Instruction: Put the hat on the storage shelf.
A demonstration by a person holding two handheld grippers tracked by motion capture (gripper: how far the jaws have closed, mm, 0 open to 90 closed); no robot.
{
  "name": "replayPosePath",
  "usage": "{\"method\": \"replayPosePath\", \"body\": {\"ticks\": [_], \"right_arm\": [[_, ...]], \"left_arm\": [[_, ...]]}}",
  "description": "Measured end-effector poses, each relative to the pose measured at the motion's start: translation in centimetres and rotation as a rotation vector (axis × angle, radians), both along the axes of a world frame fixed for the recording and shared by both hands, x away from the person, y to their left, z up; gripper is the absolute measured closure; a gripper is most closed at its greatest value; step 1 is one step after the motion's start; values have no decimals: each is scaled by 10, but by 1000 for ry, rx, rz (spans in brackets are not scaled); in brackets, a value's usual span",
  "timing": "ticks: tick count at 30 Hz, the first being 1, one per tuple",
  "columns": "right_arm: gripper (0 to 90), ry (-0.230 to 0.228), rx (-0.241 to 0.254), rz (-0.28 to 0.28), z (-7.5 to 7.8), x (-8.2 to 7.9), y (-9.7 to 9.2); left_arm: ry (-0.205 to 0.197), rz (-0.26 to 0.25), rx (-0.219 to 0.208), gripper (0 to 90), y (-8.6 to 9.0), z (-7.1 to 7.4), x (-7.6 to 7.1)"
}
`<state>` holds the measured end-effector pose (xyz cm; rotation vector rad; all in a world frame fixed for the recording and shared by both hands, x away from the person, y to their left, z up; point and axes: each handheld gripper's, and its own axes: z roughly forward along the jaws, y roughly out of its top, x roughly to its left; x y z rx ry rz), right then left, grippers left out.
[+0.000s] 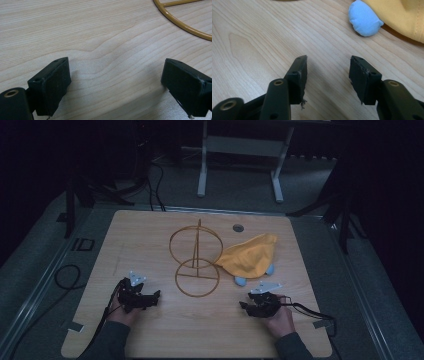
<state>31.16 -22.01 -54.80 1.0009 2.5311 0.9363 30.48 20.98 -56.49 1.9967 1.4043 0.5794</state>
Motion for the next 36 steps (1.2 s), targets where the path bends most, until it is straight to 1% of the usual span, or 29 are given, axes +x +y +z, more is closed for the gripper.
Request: {"method": "replayPosePath", "body": {"ticks": [5, 7, 8, 9, 12, 13, 15, 16, 20, 23, 25, 26, 27, 28, 29, 32, 36], "right_arm": [[530, 36, -39, 36, 5, 6, 1], [537, 40, -45, 47, 5, 7, 1], [551, 45, -64, 71, 7, 9, 2], [554, 43, -73, 72, 7, 10, 2], [564, 9, -126, 92, 10, 13, 5], [564, 7, -134, 94, 10, 14, 5], [563, 8, -122, 96, 11, 18, 6], [563, 0, -121, 90, 13, 20, 6], [560, -42, -149, 97, 17, 25, 9], [555, -63, -162, 117, 22, 30, 14], [555, -65, -165, 119, 23, 32, 16], [551, -80, -168, 126, 25, 37, 18], [548, -83, -170, 124, 25, 39, 19], [548, -83, -170, 124, 25, 39, 19], [541, -103, -169, 112, 25, 45, 20], [524, -120, -153, 102, 23, 48, 21], [527, -125, -141, 107, 20, 51, 23]], "left_arm": [[0, 0, 0, 90, 0, 0, 0], [0, 0, 0, 90, 0, 0, 0], [-1, 1, -1, 90, 0, 0, 0], [1, -1, 1, 90, 0, 0, 0], [1, -1, 1, 90, 0, 0, 0], [2, -3, 3, 90, 0, 0, 0], [2, -3, 4, 90, 0, 0, 0], [2, -3, 4, 90, 0, 0, 0], [2, -3, 4, 90, 0, 0, 0], [1, -4, 3, 90, 0, 0, 0], [1, -3, 3, 90, 0, 0, 0], [1, -3, 2, 90, 0, 0, 0], [1, -3, 1, 90, 0, 0, 0], [1, -3, 1, 90, 0, 0, 0], [1, -2, 1, 90, 0, 0, 0], [1, -3, 1, 90, 0, 0, 0], [1, -2, 1, 90, 0, 0, 0]]}}
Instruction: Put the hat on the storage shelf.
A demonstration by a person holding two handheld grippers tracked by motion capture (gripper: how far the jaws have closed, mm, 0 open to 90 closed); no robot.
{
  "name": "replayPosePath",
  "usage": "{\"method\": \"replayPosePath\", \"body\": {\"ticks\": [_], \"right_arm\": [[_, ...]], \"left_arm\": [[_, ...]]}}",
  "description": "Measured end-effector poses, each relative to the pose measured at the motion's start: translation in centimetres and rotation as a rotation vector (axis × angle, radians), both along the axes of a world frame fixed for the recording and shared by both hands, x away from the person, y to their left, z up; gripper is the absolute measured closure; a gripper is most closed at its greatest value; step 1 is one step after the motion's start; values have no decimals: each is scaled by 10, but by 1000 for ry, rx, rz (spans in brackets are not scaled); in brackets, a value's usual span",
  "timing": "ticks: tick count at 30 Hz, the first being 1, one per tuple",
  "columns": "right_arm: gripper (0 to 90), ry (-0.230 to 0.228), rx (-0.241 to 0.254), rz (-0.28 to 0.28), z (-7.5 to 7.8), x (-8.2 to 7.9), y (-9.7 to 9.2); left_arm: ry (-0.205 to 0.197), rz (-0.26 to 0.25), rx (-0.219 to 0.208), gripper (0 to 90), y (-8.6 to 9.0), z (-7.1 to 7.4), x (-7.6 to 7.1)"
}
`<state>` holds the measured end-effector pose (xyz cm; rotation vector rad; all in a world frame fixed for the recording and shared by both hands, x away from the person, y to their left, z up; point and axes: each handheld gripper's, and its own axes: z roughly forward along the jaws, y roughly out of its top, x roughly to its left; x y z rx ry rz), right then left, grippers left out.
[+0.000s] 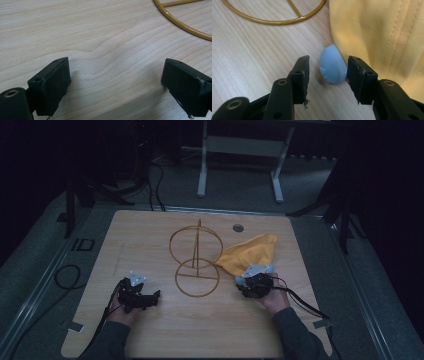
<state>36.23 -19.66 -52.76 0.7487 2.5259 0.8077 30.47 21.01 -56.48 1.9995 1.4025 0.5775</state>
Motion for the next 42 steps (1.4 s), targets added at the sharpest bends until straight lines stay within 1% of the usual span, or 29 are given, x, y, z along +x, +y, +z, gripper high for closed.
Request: {"method": "replayPosePath", "body": {"ticks": [1, 6, 7, 8, 10, 11, 12, 13, 15, 17, 19, 21, 24, 25, 27, 30, 32, 34, 39, 42], "right_arm": [[533, 6, 11, 13, -2, 2, 2], [536, 16, -7, 14, -8, 7, 6], [537, 40, -15, 4, -11, 9, 7], [534, 42, -24, 3, -12, 10, 7], [549, 50, -16, -7, -13, 11, 7], [567, 49, -18, -11, -13, 11, 7], [567, 49, -18, -11, -13, 11, 7], [640, 53, -14, -29, -13, 13, 6], [692, 61, -14, -43, -12, 15, 5], [746, 55, -24, -48, -11, 16, 5], [805, 63, -22, -58, -8, 17, 5], [820, 65, -21, -55, -3, 17, 4], [823, 61, -30, -49, 0, 15, 3], [823, 55, -39, -47, 3, 14, 2], [823, 46, -31, -45, 9, 13, 0], [822, 36, 12, -59, 20, 12, -8], [823, 25, 25, -69, 27, 12, -13], [824, 5, 27, -77, 37, 12, -19], [827, -24, 51, -76, 60, 11, -29], [827, -46, 49, -77, 72, 12, -35]], "left_arm": [[0, 0, 0, 90, 0, 0, 0], [0, 0, 0, 90, 0, 0, 0], [0, 0, 0, 90, 0, 0, 0], [0, 0, 0, 90, 0, 0, 0], [0, 0, 0, 90, 0, 0, 0], [0, 0, 0, 91, 0, 0, 0], [0, 0, 0, 90, 0, 0, 0], [0, 0, 0, 91, 0, 0, 0], [0, 0, 0, 90, 0, 0, 0], [0, 0, 0, 90, 0, 0, 0], [0, 0, 0, 90, 0, 0, 0], [0, 0, 0, 90, 0, 0, 0], [0, 0, 0, 90, 0, 0, 0], [0, 0, 0, 90, 0, 0, 0], [0, 0, 0, 90, 0, 0, 0], [-1, 1, -1, 90, 0, 0, 0], [0, 0, -1, 90, 0, 0, 0], [0, 1, -1, 90, 0, 0, 0], [-1, 2, -2, 90, 0, 0, 0], [-2, 3, -4, 90, 0, 0, 0]]}}
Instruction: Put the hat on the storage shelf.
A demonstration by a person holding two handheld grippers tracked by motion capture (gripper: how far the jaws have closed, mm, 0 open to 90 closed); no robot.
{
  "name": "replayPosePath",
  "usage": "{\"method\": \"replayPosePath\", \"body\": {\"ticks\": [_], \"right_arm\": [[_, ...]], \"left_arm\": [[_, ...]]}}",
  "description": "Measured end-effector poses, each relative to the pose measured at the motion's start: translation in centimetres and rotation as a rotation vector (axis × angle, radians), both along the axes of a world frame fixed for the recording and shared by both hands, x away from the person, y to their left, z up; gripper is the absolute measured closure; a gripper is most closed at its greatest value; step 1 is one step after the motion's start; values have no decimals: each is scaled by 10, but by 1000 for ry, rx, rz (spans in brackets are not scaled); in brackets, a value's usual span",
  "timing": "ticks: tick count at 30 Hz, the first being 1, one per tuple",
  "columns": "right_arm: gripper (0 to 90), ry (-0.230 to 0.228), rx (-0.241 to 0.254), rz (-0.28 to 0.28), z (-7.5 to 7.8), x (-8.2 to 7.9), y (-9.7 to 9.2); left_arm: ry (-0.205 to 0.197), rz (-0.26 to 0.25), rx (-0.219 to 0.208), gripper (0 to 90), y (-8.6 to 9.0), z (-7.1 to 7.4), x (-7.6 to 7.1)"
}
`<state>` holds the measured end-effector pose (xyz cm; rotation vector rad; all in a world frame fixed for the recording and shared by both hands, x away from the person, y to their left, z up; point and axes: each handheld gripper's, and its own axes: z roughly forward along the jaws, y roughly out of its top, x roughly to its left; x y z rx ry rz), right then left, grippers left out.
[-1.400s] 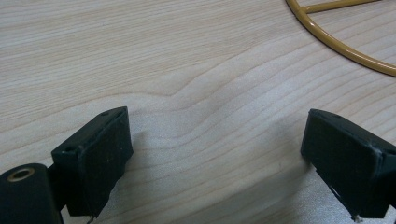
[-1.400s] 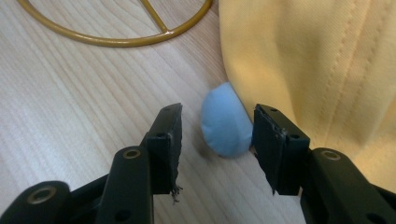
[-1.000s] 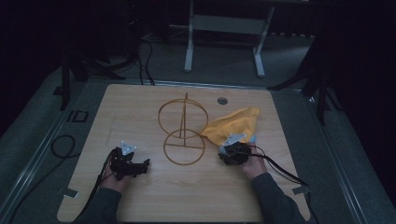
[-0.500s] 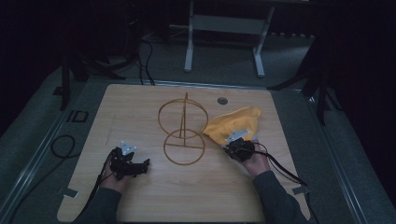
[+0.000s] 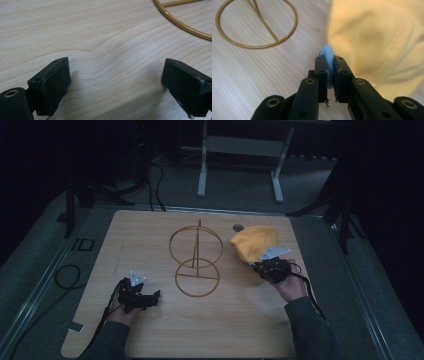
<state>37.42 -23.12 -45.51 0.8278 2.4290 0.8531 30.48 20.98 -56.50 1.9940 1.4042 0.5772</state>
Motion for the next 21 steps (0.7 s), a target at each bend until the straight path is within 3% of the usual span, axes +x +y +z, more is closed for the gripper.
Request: {"method": "replayPosePath", "body": {"ticks": [10, 21], "right_arm": [[828, -59, 11, -11, 41, 5, -18], [829, -121, 8, -40, 79, -2, -44]], "left_arm": [[-2, 1, -1, 90, 0, 0, 0], [0, -1, 1, 90, 0, 0, 0]]}}
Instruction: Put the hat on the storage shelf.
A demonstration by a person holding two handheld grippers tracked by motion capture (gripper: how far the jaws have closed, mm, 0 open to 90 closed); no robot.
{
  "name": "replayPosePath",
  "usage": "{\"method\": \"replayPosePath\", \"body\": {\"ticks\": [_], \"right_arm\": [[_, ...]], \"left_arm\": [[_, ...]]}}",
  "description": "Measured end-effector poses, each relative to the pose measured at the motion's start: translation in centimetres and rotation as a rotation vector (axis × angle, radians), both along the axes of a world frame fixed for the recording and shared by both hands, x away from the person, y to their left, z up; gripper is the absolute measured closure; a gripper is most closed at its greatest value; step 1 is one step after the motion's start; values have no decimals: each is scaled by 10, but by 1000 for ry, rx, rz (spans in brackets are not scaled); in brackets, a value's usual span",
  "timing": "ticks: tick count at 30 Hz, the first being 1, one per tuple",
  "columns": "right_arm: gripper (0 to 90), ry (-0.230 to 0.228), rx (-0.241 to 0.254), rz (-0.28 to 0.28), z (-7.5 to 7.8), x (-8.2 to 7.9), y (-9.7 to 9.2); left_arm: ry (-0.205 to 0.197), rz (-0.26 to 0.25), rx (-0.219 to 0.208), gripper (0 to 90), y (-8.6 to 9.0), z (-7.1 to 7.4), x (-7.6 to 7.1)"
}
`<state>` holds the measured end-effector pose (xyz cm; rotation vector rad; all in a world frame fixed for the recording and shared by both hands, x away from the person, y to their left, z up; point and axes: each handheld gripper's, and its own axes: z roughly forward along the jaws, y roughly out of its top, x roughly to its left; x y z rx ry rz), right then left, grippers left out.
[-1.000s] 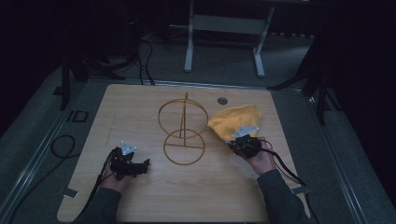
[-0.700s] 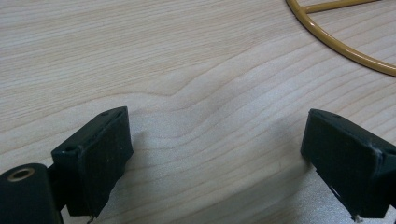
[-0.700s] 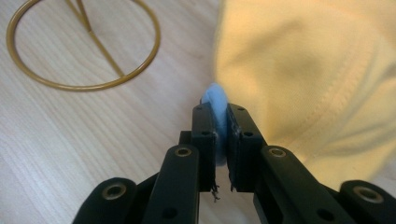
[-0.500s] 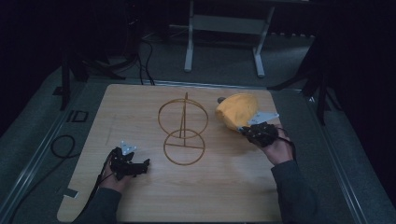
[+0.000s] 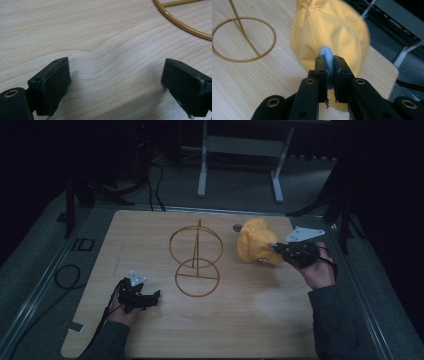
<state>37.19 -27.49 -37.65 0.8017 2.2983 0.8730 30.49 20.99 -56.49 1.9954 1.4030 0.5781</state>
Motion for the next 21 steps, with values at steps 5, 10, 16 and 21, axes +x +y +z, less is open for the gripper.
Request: {"method": "replayPosePath", "body": {"ticks": [5, 10, 16, 21], "right_arm": [[830, -37, -11, -21, 18, -4, -10], [831, -28, -12, -3, 25, -5, -10], [823, 52, -47, 78, 0, -2, 14], [806, 130, -44, 144, -21, 2, 32]], "left_arm": [[2, -2, 1, 90, 0, 0, 0], [3, -1, 0, 90, 0, 0, 0], [3, -1, 0, 90, 0, 0, 0], [1, -1, 1, 90, 0, 0, 0]]}}
